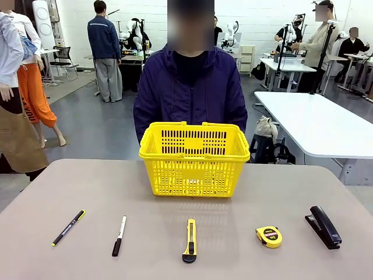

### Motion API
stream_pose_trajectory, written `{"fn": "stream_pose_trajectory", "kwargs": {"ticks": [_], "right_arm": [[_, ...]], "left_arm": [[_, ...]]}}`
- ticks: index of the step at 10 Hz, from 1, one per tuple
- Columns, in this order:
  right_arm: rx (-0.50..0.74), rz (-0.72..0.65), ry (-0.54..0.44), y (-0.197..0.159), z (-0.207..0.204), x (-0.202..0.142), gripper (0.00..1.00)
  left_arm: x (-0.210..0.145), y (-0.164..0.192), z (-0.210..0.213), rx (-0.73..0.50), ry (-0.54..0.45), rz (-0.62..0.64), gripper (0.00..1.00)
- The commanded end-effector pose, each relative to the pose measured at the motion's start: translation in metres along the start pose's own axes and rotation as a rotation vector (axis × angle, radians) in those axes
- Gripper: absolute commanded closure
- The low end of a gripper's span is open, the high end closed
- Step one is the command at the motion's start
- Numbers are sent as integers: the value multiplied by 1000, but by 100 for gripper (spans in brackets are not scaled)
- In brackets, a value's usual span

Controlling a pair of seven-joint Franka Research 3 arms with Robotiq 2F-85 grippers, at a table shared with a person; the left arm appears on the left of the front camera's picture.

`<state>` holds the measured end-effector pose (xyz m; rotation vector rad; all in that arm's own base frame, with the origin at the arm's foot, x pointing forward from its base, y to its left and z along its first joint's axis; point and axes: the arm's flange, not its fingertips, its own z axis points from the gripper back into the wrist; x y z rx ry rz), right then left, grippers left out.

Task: Place the items the person wants into the basket.
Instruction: Pick up the item the person points to and place it in the Market Basket.

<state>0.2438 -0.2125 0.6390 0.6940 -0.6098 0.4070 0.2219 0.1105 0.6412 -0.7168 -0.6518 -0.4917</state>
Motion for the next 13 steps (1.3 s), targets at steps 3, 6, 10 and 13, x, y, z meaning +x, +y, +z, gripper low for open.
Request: {"fn": "stream_pose_trajectory", "kwargs": {"ticks": [3, 6, 10, 13], "right_arm": [[14, 16, -8, 0, 0, 1, 0], [14, 16, -8, 0, 0, 1, 0], [14, 16, -8, 0, 0, 1, 0], [14, 16, -8, 0, 0, 1, 0]], "left_arm": [[0, 3, 3, -12, -3, -16, 0], [0, 3, 3, -12, -3, -16, 0], [0, 3, 3, -12, -3, -16, 0], [0, 3, 3, -12, -3, -16, 0]]}}
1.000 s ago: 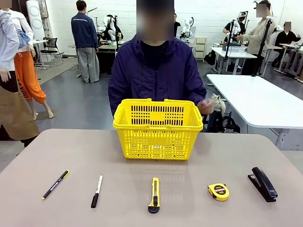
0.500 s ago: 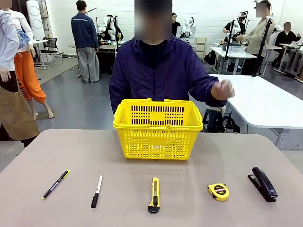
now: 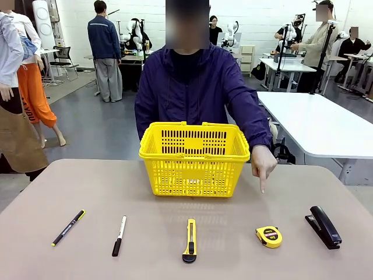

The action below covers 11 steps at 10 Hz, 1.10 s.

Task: Place the items the person wants into the basket.
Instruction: Pick up the item the person points to and place it in the Market Basket.

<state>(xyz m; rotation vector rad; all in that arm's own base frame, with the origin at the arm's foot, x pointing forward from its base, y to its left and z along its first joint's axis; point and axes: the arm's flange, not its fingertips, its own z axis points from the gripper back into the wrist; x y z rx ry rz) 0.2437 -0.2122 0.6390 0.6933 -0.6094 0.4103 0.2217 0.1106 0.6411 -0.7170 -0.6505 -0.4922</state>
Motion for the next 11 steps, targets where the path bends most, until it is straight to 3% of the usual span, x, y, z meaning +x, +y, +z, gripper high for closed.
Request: {"fn": "stream_pose_trajectory", "kwargs": {"ticks": [1, 2, 4, 7, 9, 11], "right_arm": [[14, 13, -9, -1, 0, 1, 0], [0, 0, 0, 0, 0, 0, 0], [-243, -192, 35, 26, -68, 13, 0], [-574, -349, 78, 76, -174, 17, 0], [-774, -381, 33, 95, -231, 9, 0], [-833, -353, 152, 103, -281, -7, 0]], "left_arm": [[0, 3, 3, -11, -4, -16, 0], [0, 3, 3, -11, -4, -16, 0], [0, 3, 3, -11, -4, -16, 0], [0, 3, 3, -11, -4, -16, 0], [0, 3, 3, -11, -4, -16, 0], [0, 3, 3, -11, -4, -16, 0]]}}
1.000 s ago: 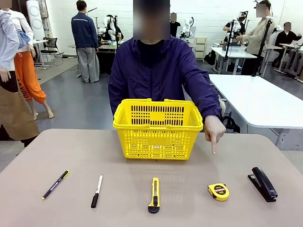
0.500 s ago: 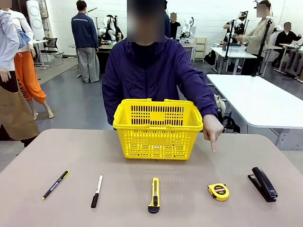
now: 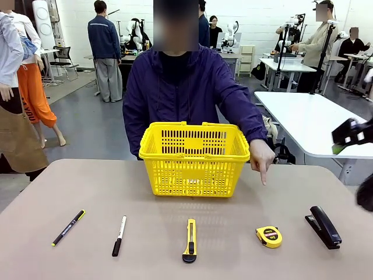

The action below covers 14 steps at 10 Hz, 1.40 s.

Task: Place the items the person wants into the basket.
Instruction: Pick up the item the person points to and place it in the Market Basket.

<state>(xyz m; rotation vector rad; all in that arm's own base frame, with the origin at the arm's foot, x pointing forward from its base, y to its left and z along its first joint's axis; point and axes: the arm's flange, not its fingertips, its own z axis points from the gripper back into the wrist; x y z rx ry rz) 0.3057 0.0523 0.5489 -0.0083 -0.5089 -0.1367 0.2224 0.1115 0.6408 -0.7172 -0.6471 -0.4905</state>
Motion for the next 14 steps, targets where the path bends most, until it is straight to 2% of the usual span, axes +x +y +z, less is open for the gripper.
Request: {"fn": "stream_pose_trajectory", "kwargs": {"ticks": [1, 4, 7, 8, 9, 14], "right_arm": [[-17, 37, 156, 16, -39, -35, 0], [18, 38, 257, 44, -67, -35, 0], [119, 93, 339, 48, -64, -31, 0], [144, 112, 342, 44, -59, -30, 0], [52, 75, 313, 50, -72, -33, 0], [52, 75, 313, 50, -72, -33, 0]], "left_arm": [[0, 2, 3, -11, -7, -19, 0], [0, 2, 3, -11, -7, -19, 0], [0, 2, 3, -11, -7, -19, 0], [0, 2, 3, -11, -7, -19, 0], [0, 2, 3, -11, -7, -19, 0], [0, 2, 3, -11, -7, -19, 0]]}}
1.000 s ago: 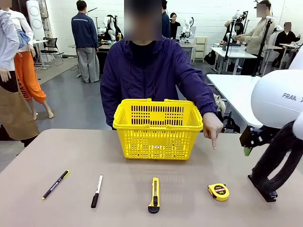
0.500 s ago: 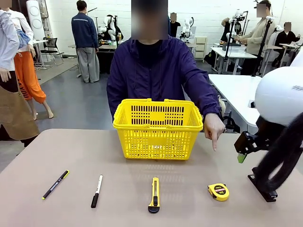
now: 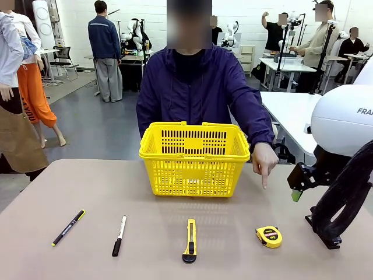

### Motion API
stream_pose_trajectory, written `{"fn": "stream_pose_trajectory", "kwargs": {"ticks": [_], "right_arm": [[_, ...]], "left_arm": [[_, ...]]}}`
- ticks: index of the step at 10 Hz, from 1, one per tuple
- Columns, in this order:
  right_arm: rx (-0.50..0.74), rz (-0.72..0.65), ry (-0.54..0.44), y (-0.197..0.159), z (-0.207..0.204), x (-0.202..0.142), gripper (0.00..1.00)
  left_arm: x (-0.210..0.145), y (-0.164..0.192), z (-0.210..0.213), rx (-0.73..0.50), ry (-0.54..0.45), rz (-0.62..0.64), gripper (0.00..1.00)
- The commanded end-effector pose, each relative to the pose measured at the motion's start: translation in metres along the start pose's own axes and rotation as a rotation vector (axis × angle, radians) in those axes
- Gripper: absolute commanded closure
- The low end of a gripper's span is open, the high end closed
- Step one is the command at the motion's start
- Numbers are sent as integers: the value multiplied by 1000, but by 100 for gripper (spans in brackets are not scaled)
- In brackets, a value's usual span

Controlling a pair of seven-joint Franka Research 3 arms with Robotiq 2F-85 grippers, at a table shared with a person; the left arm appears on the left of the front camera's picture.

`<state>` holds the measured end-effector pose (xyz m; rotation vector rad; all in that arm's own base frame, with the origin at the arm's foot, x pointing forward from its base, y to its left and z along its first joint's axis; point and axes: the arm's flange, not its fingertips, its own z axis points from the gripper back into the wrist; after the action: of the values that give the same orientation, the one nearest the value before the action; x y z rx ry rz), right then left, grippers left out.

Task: Place the items the person wants into the basket.
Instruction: Pick up the item the person points to and place it in the Market Basket.

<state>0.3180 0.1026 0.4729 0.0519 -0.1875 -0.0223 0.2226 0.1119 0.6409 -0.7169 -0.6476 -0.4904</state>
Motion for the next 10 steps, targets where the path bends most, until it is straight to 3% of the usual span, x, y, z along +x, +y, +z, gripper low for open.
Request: {"fn": "stream_pose_trajectory", "kwargs": {"ticks": [1, 5, 8, 10], "right_arm": [[-10, -26, -13, 0, -2, 0, 0], [-17, 45, 64, 25, -31, 3, 0], [-72, 116, 30, 54, -63, 1, 0], [-103, 213, 57, 59, -98, 12, 0]], "left_arm": [[0, 2, 2, -11, -6, -19, 0], [0, 2, 2, -11, -6, -19, 0], [0, 2, 2, -11, -6, -19, 0], [0, 2, 2, -11, -6, -19, 0]]}}
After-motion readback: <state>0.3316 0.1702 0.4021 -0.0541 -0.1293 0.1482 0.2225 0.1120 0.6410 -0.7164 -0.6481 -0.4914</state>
